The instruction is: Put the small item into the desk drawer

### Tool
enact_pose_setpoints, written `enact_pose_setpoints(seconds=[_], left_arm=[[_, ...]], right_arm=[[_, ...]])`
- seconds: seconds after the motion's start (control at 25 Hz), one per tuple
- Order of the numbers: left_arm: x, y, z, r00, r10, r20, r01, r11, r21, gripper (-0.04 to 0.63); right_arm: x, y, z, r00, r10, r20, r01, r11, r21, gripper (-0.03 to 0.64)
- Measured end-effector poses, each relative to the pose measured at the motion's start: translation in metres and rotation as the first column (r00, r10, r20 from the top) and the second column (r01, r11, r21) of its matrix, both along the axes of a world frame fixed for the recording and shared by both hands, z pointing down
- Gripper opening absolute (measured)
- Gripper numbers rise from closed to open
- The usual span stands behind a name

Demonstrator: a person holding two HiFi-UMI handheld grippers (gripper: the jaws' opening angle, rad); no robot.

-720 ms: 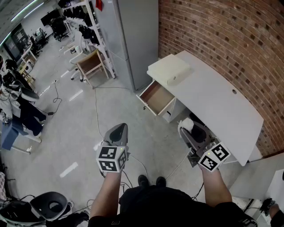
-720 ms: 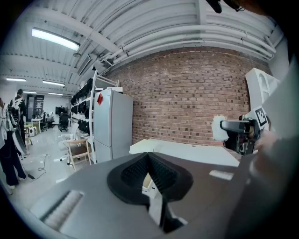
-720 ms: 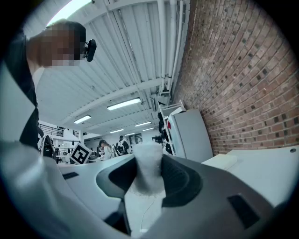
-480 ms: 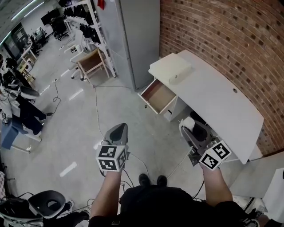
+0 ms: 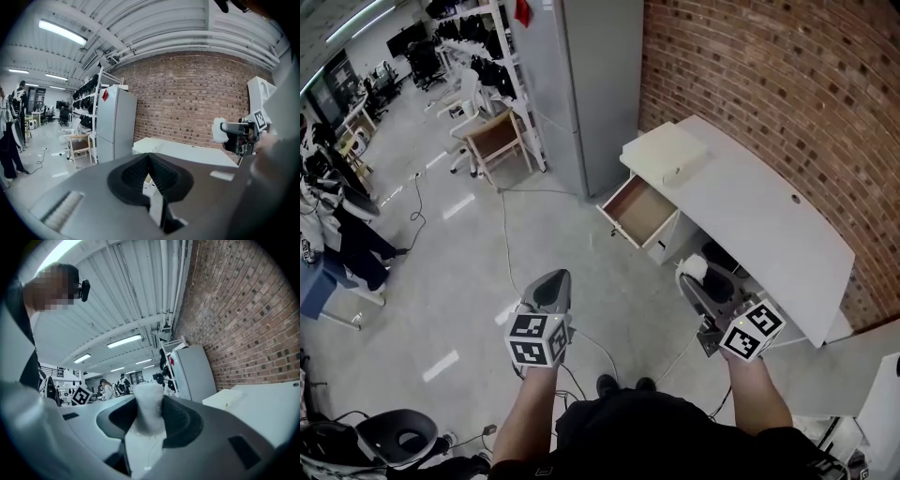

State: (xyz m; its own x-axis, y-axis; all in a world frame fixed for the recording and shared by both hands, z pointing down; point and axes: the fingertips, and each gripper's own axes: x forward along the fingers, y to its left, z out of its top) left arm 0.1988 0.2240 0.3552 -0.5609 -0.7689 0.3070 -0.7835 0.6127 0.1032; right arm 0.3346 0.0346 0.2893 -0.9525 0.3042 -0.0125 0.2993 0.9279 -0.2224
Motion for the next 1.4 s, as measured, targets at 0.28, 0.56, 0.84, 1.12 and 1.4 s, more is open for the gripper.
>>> enact_pose_setpoints(seconds=[0.28,0.56,0.84,1.12,1.4], left_arm=[[-0.015,0.026,0.009,1.0,0.015,-0.023,-0.015,1.0,0.01,0.012],[-0.034,0.045,-0.002,0.999,0.035,0.01,-0.035,0.999,0.005,0.012],[-0.054,0.057,0.015,1.0,0.005,-0.027,-0.005,1.0,-0.004,0.012],[-0.082,0.038,0.023,0.999,-0.007,-0.034,0.006,1.0,-0.028,0.012],[-0.131,0.0,0.04,0.996,-0.034,-0.081,0.028,0.997,-0.073,0.012]], right_arm=[[-0.017,0.03,0.001,1.0,-0.014,-0.006,0.013,1.0,-0.018,0.158],[-0.037,0.059,0.003,0.999,-0.029,-0.027,0.029,1.0,-0.01,0.158],[-0.061,0.064,0.01,0.998,-0.052,-0.04,0.051,0.998,-0.031,0.158],[-0.093,0.043,0.028,0.995,-0.082,-0.055,0.077,0.993,-0.085,0.158],[-0.154,-0.002,0.049,0.99,-0.11,-0.089,0.099,0.987,-0.123,0.158]])
